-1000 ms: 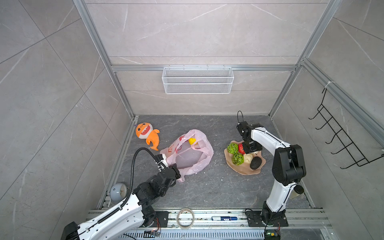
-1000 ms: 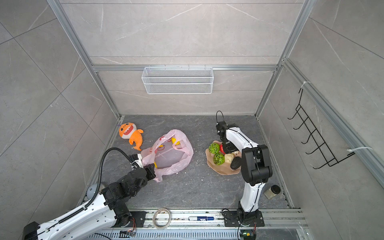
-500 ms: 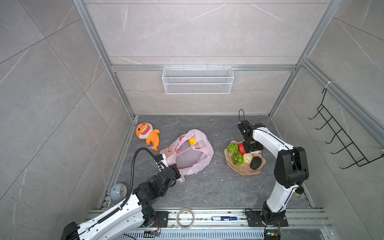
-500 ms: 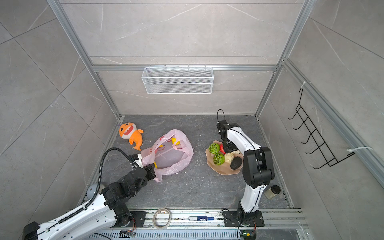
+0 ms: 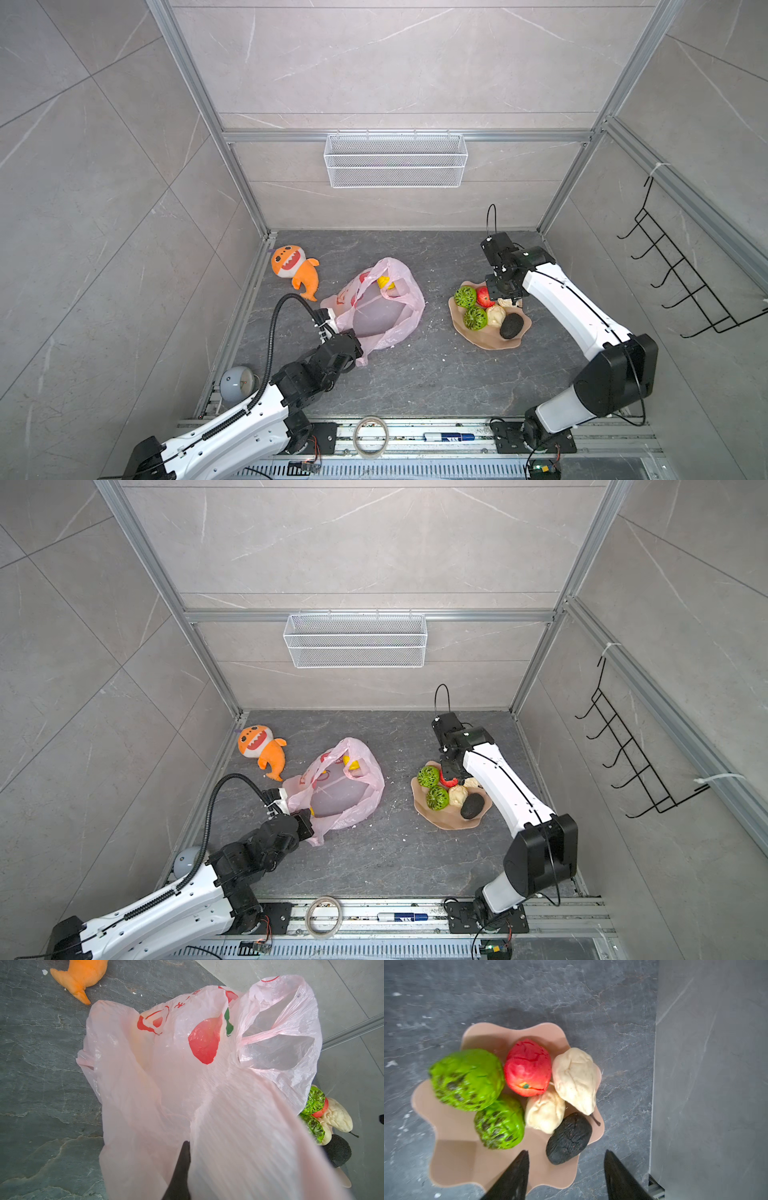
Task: Take the fake fruits out of the plastic bag
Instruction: 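Open the right gripper and release the cream fruit in the bowl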
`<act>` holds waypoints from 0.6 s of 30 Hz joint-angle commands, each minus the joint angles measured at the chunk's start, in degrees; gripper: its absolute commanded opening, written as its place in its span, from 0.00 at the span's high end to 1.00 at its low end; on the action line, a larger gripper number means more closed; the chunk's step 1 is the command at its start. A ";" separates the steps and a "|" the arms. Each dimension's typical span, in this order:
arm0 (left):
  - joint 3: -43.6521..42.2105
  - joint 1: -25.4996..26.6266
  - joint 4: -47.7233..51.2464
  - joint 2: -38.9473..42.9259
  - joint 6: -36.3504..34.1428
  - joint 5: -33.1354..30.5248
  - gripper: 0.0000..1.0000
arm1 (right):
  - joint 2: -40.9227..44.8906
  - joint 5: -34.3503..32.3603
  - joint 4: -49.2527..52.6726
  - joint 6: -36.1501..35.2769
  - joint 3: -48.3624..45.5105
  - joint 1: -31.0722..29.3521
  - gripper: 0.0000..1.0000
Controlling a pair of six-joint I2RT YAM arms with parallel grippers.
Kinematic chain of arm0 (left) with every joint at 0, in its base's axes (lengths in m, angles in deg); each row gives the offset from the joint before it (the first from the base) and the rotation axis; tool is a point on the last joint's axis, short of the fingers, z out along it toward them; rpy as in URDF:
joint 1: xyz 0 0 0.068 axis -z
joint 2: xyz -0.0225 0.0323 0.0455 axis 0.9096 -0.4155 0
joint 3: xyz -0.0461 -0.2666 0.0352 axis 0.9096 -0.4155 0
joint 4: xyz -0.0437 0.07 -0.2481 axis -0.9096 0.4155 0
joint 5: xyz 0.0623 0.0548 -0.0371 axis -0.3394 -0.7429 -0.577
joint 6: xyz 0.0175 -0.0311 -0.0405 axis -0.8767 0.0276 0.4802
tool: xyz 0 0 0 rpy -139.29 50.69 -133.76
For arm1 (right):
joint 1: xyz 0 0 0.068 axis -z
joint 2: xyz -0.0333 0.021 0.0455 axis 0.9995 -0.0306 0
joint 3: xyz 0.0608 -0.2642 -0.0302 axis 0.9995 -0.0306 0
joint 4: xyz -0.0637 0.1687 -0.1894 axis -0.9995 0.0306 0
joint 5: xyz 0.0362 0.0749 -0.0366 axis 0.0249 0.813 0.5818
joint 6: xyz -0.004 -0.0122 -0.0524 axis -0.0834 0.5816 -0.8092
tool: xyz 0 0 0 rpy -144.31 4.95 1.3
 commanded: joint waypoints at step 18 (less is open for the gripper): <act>4.40 -0.25 0.04 -3.27 -0.41 -0.22 1.00 | -5.11 14.99 -24.76 10.31 2.98 -29.30 0.50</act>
